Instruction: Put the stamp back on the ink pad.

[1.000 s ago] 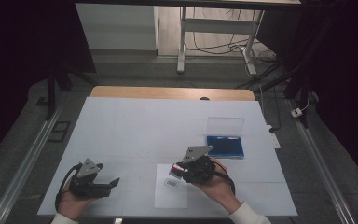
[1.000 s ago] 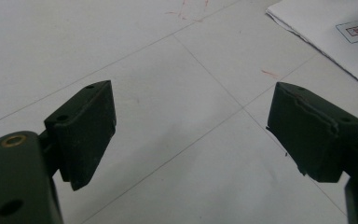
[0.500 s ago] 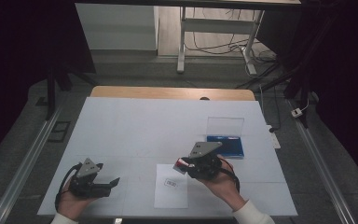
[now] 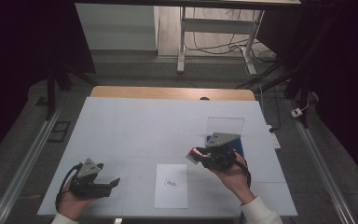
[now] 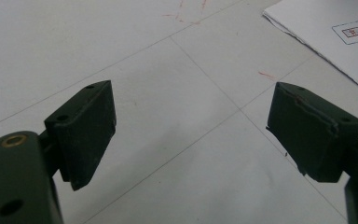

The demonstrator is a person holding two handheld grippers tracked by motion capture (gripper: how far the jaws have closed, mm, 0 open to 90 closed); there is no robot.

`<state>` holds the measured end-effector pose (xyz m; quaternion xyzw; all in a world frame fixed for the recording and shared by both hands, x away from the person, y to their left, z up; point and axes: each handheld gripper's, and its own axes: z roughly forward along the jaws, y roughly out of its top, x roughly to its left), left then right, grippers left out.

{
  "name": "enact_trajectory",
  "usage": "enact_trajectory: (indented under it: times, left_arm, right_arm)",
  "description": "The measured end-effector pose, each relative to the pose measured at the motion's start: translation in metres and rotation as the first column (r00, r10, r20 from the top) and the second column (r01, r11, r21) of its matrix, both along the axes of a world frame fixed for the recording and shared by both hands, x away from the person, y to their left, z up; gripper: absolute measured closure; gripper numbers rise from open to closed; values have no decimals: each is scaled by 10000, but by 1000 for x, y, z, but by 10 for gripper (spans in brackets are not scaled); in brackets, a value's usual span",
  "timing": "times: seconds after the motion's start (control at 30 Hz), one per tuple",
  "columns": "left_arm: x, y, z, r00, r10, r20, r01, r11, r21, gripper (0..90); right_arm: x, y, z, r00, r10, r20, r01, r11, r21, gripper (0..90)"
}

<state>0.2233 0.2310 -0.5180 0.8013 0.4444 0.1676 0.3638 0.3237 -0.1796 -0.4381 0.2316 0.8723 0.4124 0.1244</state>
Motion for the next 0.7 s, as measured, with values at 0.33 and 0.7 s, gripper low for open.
enact_trajectory:
  times: [0.33, 0.7]
  left_arm:
    - [0, 0, 0, 10000, -5, 10, 5, 10000, -8, 156]
    - [0, -1, 0, 10000, 4, 20, -4, 10000, 24, 155]
  right_arm:
    - [16, -29, 1, 9928, -1193, 88, 1193, 9929, -25, 697]
    - [32, -61, -1, 9746, -2233, 160, 2234, 9747, -42, 697]
